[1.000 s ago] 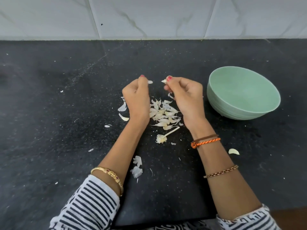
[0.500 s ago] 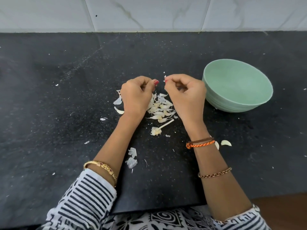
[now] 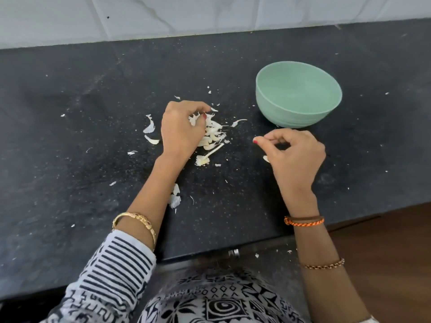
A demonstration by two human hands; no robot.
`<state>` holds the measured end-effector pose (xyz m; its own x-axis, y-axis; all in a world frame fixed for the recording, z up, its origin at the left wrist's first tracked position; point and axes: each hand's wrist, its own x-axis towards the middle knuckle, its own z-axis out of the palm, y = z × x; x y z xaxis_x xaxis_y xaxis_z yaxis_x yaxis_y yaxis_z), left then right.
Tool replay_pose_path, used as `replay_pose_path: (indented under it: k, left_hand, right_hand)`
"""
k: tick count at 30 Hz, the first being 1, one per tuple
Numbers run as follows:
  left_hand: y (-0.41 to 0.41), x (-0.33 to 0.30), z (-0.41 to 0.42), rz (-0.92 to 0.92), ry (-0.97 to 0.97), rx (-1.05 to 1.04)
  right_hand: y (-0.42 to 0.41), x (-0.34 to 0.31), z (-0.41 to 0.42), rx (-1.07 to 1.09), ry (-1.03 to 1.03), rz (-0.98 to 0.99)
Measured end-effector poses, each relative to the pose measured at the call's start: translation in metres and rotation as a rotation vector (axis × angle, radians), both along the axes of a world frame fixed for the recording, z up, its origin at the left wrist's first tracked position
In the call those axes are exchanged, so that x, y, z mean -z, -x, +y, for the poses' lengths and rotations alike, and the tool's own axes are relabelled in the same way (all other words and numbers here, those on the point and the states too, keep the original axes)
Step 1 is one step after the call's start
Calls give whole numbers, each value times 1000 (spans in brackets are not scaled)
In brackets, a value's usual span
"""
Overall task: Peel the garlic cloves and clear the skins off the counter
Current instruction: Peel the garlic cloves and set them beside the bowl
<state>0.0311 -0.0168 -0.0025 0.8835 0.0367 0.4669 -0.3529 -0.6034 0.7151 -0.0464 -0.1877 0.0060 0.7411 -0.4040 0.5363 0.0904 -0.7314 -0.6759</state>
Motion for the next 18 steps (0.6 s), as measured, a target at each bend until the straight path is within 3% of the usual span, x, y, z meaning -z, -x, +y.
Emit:
replay_pose_path:
  k: [4, 11, 18]
  left_hand:
    - [8, -2, -3, 46, 5, 17]
    - [8, -3, 0, 29, 2, 36]
    - [6, -1, 4, 65, 9, 42]
  right_hand:
    - [16, 11, -7, 12, 18, 95]
    - [30, 14, -9, 73, 224, -13]
    - [42, 17, -10, 98, 47, 42]
